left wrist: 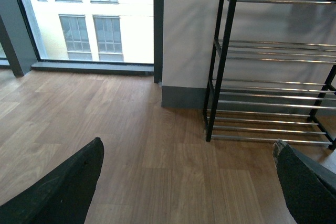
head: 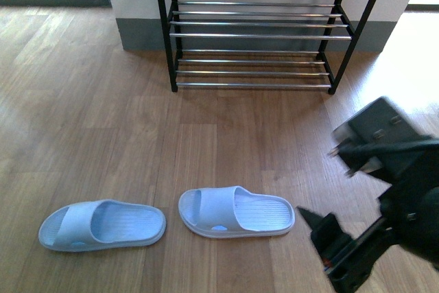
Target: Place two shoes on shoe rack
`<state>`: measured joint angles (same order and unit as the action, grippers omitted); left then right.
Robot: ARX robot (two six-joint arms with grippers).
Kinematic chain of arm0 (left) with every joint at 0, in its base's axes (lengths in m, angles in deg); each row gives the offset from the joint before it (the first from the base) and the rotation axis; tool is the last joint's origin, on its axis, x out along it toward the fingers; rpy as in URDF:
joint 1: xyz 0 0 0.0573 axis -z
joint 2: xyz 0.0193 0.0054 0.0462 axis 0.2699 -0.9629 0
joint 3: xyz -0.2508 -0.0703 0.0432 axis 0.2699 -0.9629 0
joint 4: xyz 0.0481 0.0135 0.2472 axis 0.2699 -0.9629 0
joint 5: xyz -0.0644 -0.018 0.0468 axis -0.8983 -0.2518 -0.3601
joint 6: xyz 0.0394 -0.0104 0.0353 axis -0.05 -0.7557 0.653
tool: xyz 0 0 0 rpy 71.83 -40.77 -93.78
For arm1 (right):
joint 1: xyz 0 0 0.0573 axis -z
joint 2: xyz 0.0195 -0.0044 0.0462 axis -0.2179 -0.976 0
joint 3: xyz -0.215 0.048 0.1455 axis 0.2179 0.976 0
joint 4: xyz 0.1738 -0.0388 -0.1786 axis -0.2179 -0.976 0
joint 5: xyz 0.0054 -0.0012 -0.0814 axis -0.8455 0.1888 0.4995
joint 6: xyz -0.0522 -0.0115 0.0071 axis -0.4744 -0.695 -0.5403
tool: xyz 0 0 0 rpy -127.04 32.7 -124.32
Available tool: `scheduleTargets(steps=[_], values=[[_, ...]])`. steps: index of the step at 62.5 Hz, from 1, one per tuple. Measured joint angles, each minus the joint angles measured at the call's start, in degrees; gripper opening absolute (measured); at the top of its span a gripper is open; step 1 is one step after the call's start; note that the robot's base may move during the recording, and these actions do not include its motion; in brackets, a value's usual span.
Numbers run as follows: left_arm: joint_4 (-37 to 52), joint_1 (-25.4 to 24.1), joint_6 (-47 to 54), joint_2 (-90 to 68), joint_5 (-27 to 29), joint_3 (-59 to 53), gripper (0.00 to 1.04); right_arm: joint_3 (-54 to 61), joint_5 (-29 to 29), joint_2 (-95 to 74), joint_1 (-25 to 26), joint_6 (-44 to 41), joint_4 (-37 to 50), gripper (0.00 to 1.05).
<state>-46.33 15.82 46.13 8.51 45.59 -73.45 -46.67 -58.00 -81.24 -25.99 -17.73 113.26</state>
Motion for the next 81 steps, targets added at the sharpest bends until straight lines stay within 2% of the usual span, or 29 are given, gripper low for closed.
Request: scheduleTargets(steps=[6, 26, 46, 68, 81], values=[[0.0, 0.0, -0.02, 0.0, 0.0, 0.0, 0.95, -7.58, -3.26, -14.03, -1.2, -2.12, -0.55, 0.95], [0.0, 0.0, -0.02, 0.0, 0.0, 0.0, 0.95, -30.56, -3.63, -37.92, -5.14, -2.8, -5.11, 0.95], [0.0, 0.0, -0.02, 0.0, 0.0, 0.0, 0.95, -48.26, -3.5, -51.1, -4.79, -1.84, -8.41, 0.95], [0.0, 0.0, -0.02, 0.0, 0.0, 0.0, 0.95, -55.71, -7.02, -56.15, -3.34, -0.39, -13.22, 0.95], [0.0, 0.0, -0.02, 0.0, 0.0, 0.0, 0.95, -56.39, -9.6, -56.39, -2.93, 1.49, -13.81, 0.64]])
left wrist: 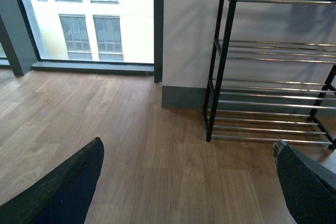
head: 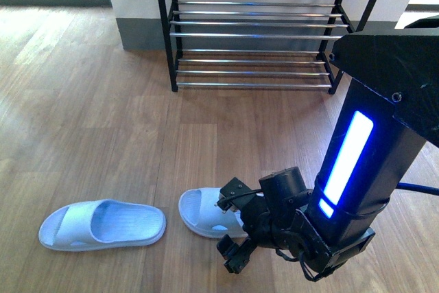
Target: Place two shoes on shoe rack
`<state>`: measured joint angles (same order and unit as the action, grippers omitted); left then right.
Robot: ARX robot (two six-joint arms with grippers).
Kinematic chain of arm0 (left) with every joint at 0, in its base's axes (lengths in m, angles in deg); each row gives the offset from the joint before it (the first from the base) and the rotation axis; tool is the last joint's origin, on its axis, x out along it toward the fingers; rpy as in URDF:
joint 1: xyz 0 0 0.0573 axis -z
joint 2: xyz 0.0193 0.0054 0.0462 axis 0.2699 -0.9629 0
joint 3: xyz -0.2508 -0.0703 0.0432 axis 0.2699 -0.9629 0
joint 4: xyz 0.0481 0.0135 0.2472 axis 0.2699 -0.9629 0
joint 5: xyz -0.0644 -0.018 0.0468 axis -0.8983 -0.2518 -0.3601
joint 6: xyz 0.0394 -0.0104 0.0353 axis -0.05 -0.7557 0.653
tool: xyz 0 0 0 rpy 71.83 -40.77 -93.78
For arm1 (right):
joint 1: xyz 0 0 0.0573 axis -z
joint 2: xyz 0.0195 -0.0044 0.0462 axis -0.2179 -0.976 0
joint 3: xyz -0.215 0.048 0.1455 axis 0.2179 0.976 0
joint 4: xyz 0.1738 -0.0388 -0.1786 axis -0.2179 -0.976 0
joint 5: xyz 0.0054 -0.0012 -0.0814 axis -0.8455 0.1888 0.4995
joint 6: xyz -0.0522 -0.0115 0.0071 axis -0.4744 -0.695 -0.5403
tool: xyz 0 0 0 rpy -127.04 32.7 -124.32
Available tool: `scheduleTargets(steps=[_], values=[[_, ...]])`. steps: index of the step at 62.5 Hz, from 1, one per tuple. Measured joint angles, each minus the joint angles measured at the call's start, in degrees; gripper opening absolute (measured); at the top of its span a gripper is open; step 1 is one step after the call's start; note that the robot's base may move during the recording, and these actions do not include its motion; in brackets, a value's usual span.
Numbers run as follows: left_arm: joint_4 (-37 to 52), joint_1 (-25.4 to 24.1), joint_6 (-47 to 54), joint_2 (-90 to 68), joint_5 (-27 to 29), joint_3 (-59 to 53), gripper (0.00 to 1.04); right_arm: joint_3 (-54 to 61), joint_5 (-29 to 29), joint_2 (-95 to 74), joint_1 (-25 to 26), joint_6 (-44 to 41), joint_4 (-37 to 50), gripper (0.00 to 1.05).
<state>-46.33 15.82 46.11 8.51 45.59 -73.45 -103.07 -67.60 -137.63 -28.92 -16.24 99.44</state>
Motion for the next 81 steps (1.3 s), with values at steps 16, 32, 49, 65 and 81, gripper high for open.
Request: scheduleTargets(steps=[16, 32, 49, 65, 81], values=[[0.0, 0.0, 0.0, 0.0, 0.0, 0.0, 0.95, -0.5, -0.39, 0.0, -0.35, 2.29, 0.26, 0.22], [0.0, 0.0, 0.0, 0.0, 0.0, 0.0, 0.95, 4.76, 2.21, 4.22, -0.35, 9.53, 5.46, 0.02], [0.0, 0.0, 0.0, 0.0, 0.0, 0.0, 0.95, 24.24, 17.68, 22.73, 4.2, 18.97, 11.69, 0.02], [0.0, 0.0, 0.0, 0.0, 0.0, 0.0, 0.95, 45.07, 21.31, 48.5, 13.42, 25.11, 7.5, 0.02], [0.0, 0.0, 0.0, 0.0, 0.0, 0.0, 0.95, 54.4, 20.65, 68.63, 18.12, 26.36, 4.24, 0.02]])
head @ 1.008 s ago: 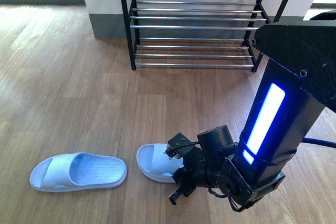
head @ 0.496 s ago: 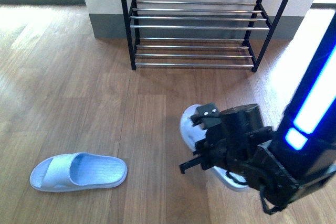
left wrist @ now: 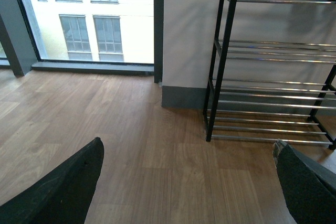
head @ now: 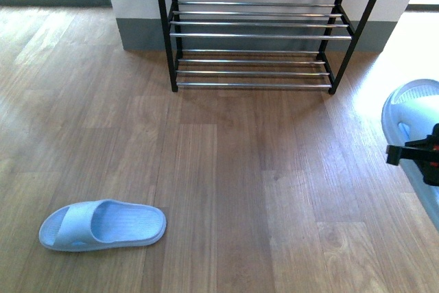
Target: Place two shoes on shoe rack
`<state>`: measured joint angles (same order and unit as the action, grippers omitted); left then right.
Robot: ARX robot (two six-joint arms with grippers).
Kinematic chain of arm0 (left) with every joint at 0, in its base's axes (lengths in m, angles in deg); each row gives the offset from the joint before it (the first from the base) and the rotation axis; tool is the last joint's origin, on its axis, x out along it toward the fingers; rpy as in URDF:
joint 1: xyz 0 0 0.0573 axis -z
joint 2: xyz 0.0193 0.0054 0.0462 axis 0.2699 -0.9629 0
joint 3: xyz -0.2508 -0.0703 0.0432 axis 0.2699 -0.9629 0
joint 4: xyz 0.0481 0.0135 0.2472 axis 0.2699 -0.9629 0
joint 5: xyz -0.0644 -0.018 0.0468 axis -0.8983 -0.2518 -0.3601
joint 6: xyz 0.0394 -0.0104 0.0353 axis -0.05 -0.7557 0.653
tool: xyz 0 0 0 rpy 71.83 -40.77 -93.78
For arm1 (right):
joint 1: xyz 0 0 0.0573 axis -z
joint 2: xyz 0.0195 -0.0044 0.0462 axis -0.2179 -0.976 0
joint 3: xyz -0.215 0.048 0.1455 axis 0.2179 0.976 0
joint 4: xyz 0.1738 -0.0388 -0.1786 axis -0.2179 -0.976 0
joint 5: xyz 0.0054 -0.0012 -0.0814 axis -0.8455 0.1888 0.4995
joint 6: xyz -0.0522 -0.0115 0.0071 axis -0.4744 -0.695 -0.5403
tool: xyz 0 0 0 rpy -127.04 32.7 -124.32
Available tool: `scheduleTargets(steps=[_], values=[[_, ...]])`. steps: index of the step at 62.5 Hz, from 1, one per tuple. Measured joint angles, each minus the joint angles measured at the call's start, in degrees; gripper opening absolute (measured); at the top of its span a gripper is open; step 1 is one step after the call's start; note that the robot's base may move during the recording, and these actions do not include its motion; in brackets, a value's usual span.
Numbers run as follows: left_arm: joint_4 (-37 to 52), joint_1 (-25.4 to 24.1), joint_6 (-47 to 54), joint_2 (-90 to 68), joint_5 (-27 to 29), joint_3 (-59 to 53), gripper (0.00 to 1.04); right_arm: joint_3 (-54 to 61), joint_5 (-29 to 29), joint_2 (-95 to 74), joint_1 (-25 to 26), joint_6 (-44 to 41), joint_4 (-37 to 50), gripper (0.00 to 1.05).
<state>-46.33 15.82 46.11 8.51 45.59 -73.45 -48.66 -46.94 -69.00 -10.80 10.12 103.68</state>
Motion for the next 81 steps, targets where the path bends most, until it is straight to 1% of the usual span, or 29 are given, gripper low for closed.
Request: scheduleTargets(steps=[38, 81], values=[[0.0, 0.0, 0.0, 0.0, 0.13, 0.0, 0.95, 1.03, -0.92, 1.31, -0.15, 0.0, -0.26, 0.02], [0.0, 0.0, 0.0, 0.0, -0.02, 0.02, 0.95, 0.96, -0.68, 1.27, 0.2, 0.07, -0.31, 0.02]])
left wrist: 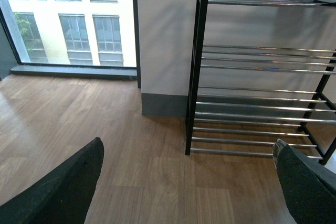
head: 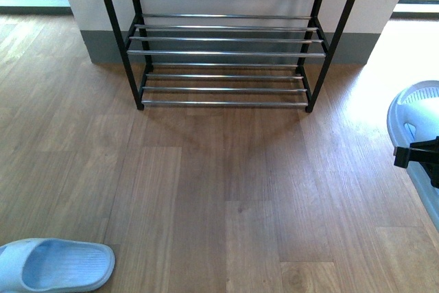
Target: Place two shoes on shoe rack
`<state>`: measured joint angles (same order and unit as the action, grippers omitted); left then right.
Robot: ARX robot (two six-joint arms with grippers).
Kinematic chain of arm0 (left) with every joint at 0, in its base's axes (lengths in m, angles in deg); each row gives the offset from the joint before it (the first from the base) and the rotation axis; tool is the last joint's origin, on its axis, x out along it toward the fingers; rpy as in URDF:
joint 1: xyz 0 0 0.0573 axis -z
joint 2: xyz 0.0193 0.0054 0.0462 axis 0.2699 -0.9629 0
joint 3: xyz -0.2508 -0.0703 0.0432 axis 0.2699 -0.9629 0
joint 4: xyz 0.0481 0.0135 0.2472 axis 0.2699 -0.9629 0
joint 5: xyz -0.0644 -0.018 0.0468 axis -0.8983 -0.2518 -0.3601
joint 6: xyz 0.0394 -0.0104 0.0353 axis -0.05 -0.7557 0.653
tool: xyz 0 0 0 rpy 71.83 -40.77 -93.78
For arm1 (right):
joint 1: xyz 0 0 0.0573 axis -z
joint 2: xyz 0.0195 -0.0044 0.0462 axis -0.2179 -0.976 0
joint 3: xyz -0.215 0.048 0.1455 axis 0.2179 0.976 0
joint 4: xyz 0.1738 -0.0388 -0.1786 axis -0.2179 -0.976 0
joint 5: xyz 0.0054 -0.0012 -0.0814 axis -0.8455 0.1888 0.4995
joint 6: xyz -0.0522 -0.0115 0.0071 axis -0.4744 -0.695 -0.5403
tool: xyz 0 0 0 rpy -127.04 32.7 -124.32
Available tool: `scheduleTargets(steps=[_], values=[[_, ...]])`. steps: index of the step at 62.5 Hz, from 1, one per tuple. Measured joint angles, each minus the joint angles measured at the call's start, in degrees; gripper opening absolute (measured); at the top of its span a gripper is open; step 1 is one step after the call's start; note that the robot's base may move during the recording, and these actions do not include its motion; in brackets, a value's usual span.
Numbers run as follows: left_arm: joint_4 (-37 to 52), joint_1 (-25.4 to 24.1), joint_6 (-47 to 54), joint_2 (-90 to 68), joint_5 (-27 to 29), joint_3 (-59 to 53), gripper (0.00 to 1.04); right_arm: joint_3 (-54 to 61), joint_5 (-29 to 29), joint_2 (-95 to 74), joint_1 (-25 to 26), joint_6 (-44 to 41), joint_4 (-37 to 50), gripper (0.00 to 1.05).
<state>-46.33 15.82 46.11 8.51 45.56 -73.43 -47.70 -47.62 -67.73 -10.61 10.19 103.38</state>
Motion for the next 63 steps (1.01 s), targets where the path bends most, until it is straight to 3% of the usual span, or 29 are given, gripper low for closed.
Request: scheduleTargets(steps=[6, 8, 12, 17, 22, 32, 38, 48, 63], values=[[-1.92, 0.81, -1.16, -1.07, 2.51, 0.55, 0.95, 0.0, 0.02, 0.0, -0.07, 0.04, 0.0, 0.02], [-8.15, 3.19, -5.25, -4.72, 11.69, 2.97, 0.95, 0.0, 0.02, 0.0, -0.07, 0.04, 0.0, 0.02], [-12.07, 2.73, -12.72, -15.41, 20.65, 5.31, 0.95, 0.02, 0.11, 0.0, -0.07, 0.11, 0.0, 0.02], [-7.61, -1.01, -19.41, -27.15, 19.1, 5.29, 0.95, 0.02, -0.09, 0.0, -0.07, 0.11, 0.0, 0.02], [2.95, -2.99, -24.74, -42.4, 16.96, 5.29, 0.95, 0.02, -0.09, 0.0, -0.07, 0.11, 0.0, 0.02], [25.99, -3.21, -32.0, -76.11, 14.6, 7.43, 0.95, 0.02, -0.04, 0.0, -0.07, 0.11, 0.0, 0.02], [34.93, -2.29, -34.16, -94.73, 14.08, 10.49, 0.95, 0.02, -0.04, 0.0, -0.07, 0.11, 0.0, 0.02], [41.07, -1.53, -35.95, -116.67, 13.46, 16.92, 0.95, 0.02, -0.07, 0.0, -0.07, 0.11, 0.0, 0.02], [42.77, -2.34, -38.69, -143.58, 13.07, 29.2, 0.95, 0.02, -0.04, 0.0, -0.07, 0.11, 0.0, 0.02]])
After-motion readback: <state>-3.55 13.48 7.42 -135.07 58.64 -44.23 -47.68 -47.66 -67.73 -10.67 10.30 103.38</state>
